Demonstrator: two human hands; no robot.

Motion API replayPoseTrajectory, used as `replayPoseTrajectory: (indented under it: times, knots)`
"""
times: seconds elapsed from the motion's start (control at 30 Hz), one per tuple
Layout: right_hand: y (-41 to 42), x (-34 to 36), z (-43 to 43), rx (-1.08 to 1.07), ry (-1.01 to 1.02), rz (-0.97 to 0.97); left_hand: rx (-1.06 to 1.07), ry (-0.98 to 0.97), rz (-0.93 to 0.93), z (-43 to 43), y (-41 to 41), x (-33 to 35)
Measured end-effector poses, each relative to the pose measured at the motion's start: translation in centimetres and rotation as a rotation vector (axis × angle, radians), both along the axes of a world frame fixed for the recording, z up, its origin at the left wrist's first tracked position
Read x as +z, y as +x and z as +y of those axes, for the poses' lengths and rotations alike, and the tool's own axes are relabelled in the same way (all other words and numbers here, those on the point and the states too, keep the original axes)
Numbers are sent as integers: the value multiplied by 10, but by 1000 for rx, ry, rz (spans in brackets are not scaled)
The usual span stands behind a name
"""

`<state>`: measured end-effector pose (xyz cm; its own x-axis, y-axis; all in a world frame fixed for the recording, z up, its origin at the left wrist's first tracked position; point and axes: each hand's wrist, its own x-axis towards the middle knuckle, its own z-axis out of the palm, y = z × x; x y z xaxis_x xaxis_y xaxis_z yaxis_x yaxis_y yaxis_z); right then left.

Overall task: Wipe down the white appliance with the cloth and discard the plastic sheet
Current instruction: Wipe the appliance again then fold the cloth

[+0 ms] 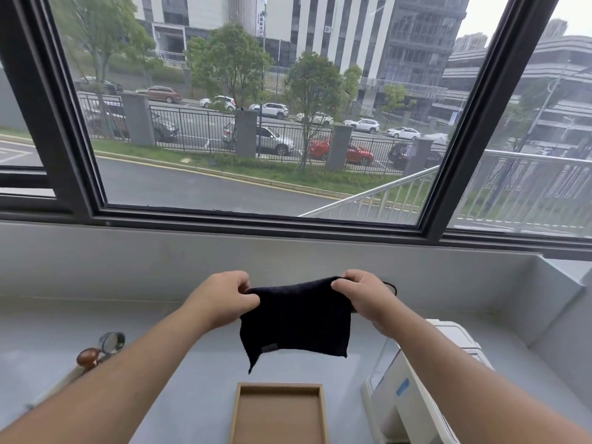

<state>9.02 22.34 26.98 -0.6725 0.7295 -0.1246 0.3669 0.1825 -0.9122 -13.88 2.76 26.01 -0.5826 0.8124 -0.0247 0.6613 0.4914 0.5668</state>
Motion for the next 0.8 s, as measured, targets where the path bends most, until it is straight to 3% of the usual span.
replayPoseTrajectory:
  times: [0.13,0.23,0.4,0.63,0.8]
  knots:
    - [-2,4,8,70,-67,34,-12,-67,-133,8,2,-8]
    - [-8,14,14,125,-21,34,-63,-171,-106,16,2,-18]
    - [-22,34,30,142,344,-168,-66,-219,-193,26,7,-28]
    - [-28,20,58,-40,157,-233,11,35,-701,33,26,-22]
    - [-41,13,43,-26,153,-193,195,161,-906,54,46,-11]
